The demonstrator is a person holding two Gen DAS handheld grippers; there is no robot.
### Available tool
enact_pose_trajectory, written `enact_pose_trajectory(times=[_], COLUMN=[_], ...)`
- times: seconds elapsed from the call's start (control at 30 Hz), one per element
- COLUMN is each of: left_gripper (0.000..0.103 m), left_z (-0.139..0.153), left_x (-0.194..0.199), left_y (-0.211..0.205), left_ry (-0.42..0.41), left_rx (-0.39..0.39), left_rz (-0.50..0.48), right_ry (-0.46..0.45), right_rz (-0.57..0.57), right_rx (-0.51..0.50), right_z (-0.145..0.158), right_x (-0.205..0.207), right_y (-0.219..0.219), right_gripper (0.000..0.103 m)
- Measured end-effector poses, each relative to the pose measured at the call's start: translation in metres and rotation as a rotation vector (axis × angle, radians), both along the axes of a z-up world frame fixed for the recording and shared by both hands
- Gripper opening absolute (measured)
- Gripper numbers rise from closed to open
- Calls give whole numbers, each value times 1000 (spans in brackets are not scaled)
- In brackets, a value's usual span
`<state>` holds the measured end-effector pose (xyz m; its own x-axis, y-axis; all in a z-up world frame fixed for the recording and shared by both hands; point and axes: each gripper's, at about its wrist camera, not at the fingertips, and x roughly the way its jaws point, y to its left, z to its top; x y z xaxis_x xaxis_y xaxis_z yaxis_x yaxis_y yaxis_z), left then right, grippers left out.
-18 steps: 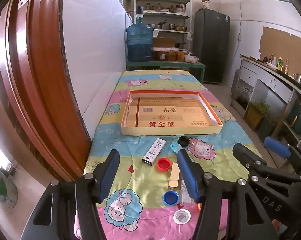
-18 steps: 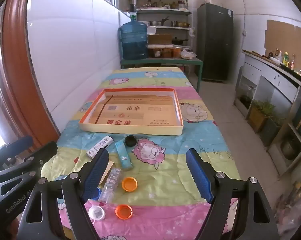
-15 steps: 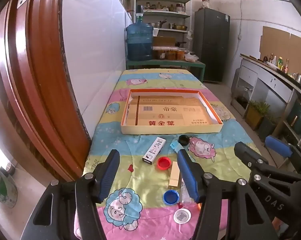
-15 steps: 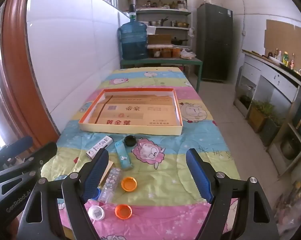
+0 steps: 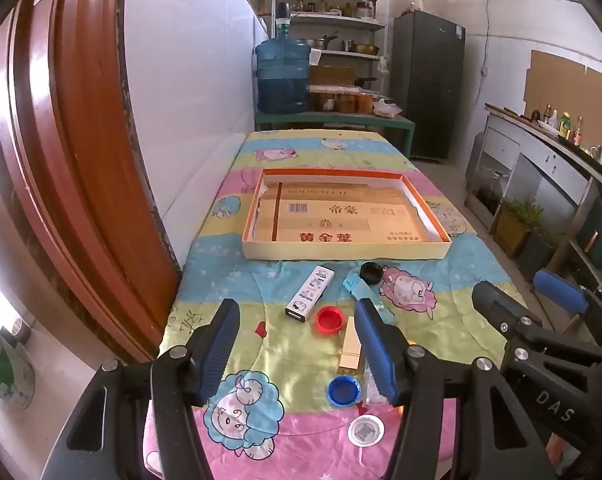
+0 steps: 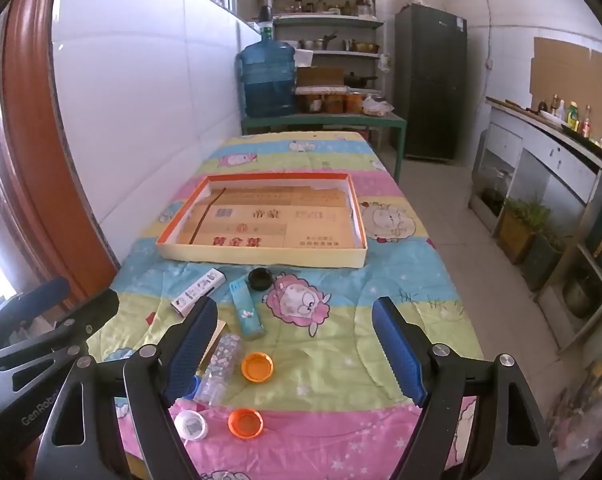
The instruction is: Organize rigid objects
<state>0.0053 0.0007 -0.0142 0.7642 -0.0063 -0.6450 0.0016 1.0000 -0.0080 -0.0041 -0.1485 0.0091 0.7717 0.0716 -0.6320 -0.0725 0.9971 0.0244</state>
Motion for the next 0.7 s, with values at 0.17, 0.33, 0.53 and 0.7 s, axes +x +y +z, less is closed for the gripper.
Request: enact_pose_trajectory(times=[0.17,0.33,0.53,0.7], left_gripper=[60,60,60,60], left_z=[-1,-7,-6,-9], left_x=[0,0,2,3], left_y=[-1,-2,-1,0], left_ry=[0,4,7,11], left_rx=[0,0,-2,-2], left_rz=[-1,-1,0,2], right_ry=[10,20,20,23], right_rz=[7,11,12,15], right_rx=[-2,-6,-7,-7], right_z=[-8,-9,-10,-11], right_x=[4,8,8,9], right_y=[-1,1,1,1], right_gripper=[81,81,81,81])
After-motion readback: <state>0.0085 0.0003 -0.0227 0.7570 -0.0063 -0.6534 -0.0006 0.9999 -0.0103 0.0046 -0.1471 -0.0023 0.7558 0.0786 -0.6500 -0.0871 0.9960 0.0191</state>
